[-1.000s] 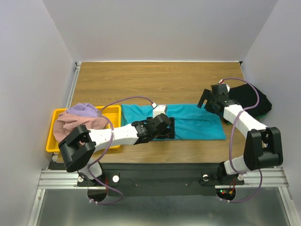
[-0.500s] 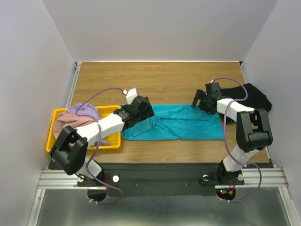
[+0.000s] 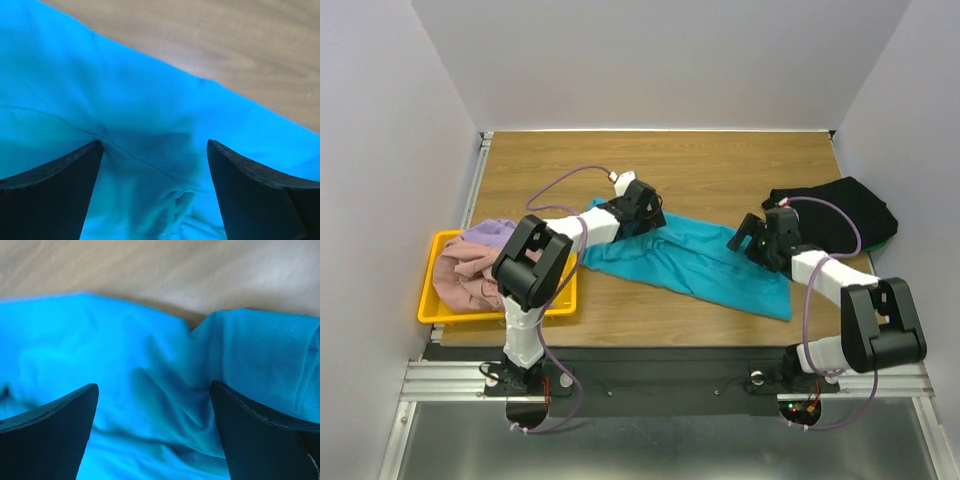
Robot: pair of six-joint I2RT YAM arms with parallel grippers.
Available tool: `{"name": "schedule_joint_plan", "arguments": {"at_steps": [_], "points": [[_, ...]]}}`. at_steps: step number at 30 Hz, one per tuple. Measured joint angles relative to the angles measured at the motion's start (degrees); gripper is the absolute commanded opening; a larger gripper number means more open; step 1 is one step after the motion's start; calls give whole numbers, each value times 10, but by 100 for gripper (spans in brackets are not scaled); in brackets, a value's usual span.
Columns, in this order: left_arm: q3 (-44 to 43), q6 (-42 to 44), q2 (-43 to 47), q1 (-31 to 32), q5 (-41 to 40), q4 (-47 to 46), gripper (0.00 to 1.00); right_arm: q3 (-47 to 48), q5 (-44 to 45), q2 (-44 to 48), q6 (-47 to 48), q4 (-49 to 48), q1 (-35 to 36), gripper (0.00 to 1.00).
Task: Fold and stack the t-shirts
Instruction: Fold the tshirt
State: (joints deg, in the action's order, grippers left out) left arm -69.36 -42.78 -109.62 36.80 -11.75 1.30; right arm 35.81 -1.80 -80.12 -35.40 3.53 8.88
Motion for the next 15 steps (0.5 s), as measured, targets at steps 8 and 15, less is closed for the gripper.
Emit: {"name": "schedule_joint_plan", "arguments": {"at_steps": [8,15], "points": [[-256,50,-174,-35,34,25,99,-101,-17,120,-70,-11,127,100],[-635,98,-405,-46,104,86,99,-96,-38,99,-112,-31,311,100]]}}
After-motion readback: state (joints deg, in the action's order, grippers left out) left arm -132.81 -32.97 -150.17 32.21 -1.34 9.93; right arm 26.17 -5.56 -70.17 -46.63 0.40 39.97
